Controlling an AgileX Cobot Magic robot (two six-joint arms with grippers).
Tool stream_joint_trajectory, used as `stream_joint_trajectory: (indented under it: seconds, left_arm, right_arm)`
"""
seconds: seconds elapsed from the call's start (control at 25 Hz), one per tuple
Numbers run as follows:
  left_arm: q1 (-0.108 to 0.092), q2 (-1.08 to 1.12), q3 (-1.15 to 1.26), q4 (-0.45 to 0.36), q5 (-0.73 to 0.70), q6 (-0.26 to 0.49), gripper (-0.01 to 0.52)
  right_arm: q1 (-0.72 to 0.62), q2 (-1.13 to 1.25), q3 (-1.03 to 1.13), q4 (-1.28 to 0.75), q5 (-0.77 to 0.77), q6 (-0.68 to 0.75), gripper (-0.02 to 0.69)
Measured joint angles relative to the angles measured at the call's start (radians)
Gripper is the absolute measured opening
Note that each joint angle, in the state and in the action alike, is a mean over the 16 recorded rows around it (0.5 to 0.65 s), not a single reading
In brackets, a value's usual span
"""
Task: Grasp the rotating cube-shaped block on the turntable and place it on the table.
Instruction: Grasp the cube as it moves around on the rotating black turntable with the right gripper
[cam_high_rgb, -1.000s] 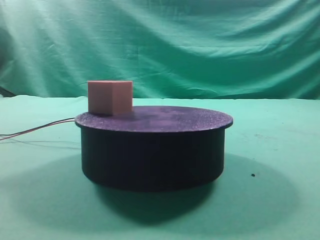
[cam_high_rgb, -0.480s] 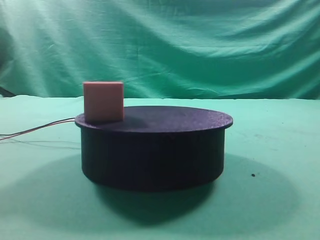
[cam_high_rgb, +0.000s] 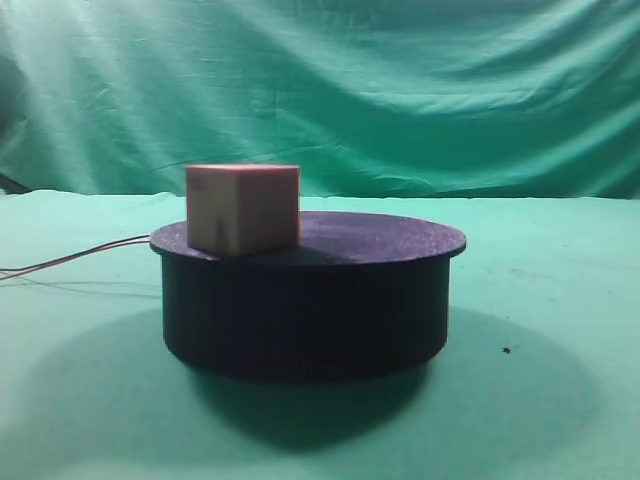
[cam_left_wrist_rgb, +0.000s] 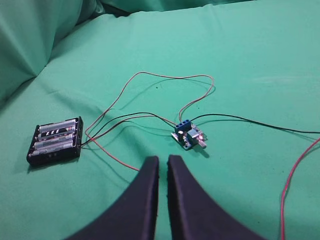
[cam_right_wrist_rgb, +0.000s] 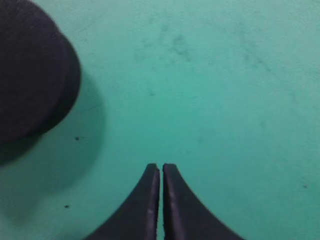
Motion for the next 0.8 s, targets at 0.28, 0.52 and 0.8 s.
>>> stream_joint_trajectory:
  seconds: [0.28, 0.52, 0.8]
  left_arm:
    - [0.0, 0.0, 0.0, 0.0, 0.0, 0.0, 0.0]
    - [0.0, 0.0, 0.0, 0.0, 0.0, 0.0, 0.0]
    - [0.0, 0.0, 0.0, 0.0, 0.0, 0.0, 0.0]
  right_arm:
    - [0.239, 0.258, -0.167, -0.024, 0.036, 0.099, 0.083]
    - [0.343, 0.397, -0.286, 0.001, 0.057, 0.163, 0.29]
    - [0.377, 0.491, -0.36, 0.041, 0.072, 0.2, 0.514]
